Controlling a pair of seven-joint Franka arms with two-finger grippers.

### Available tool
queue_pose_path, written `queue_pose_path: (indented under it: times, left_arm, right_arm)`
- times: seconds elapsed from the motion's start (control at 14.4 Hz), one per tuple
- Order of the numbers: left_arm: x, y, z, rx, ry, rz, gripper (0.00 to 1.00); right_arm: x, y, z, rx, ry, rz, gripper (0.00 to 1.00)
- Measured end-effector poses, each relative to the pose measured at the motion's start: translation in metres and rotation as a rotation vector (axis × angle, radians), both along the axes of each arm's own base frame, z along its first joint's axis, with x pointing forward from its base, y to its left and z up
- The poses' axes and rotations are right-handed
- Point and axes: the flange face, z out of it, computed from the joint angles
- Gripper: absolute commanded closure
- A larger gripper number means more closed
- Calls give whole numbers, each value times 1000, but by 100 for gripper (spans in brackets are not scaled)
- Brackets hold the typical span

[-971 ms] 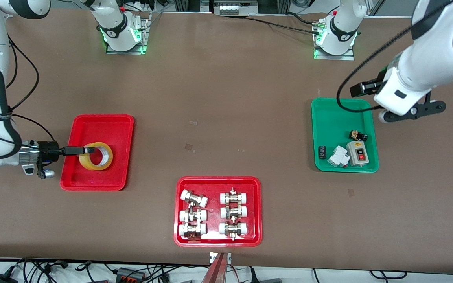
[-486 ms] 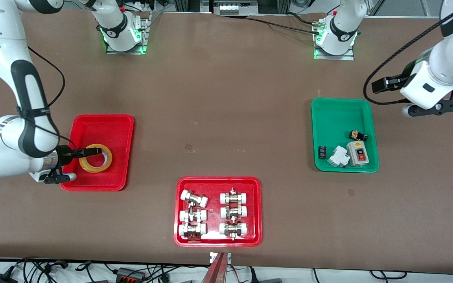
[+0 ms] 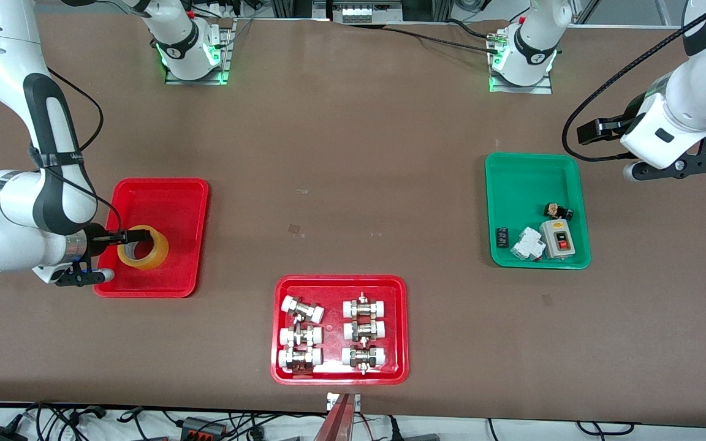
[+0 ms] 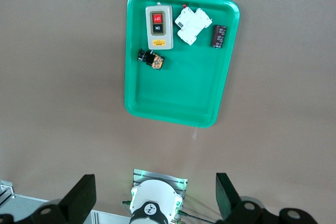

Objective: Left arm passes tape to right arm into tray
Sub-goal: 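Open the right gripper and raise it away from the tape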

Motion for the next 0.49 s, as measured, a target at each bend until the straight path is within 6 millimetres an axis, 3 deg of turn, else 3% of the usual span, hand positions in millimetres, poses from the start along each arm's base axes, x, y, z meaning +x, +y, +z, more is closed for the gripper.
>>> queue_pose_path:
  times: [0.07, 0.21, 0.35, 0.49]
  left_arm:
    - [0, 0, 0, 0, 0, -1, 0]
    - [0, 0, 0, -1, -1, -3, 0]
    - [2, 2, 0, -3, -13, -5, 0]
    - [2, 5, -1, 5, -17, -2, 0]
  right_arm:
    - [3, 4, 11, -28, -14, -10, 0]
    - [10, 26, 54, -122, -70, -32, 0]
    - [9, 61, 114, -219, -148, -43, 0]
    - [2, 75, 178, -261, -236, -42, 0]
